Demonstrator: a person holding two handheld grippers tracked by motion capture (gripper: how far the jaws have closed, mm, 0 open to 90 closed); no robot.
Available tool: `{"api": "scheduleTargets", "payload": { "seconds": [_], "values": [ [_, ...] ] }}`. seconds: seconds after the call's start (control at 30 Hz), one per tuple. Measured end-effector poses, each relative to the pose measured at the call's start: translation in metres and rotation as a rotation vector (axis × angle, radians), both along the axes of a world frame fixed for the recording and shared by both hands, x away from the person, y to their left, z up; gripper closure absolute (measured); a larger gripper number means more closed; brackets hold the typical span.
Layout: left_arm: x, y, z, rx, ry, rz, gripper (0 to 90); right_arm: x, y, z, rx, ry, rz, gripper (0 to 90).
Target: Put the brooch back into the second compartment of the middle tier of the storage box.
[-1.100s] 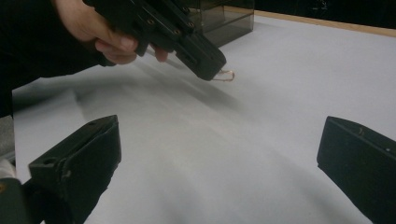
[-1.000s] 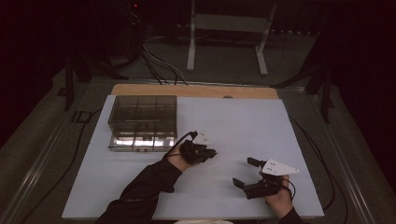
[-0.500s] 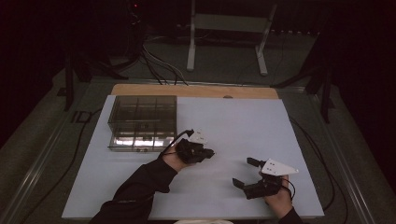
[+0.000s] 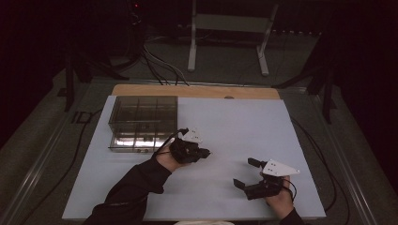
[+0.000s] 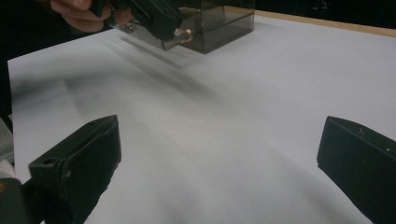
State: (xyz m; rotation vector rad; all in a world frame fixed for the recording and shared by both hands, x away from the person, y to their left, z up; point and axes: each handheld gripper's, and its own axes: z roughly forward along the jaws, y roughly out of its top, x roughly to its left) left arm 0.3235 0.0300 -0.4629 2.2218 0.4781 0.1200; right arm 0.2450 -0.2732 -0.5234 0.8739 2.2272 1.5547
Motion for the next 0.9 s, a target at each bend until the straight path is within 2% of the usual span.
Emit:
{"api": "scheduleTargets", "payload": {
  "seconds": [0.37,0.9],
  "values": [
    [-0.001,0.01,0.01,-0.006,-0.003,0.004,87.7,0.0,0.001,0.0,-0.001,0.001,0.0,0.0],
    [0.0,0.034,0.023,-0.023,-0.003,0.046,87.7,0.0,0.001,0.0,-0.004,0.001,0.001,0.0]
  ]
}}
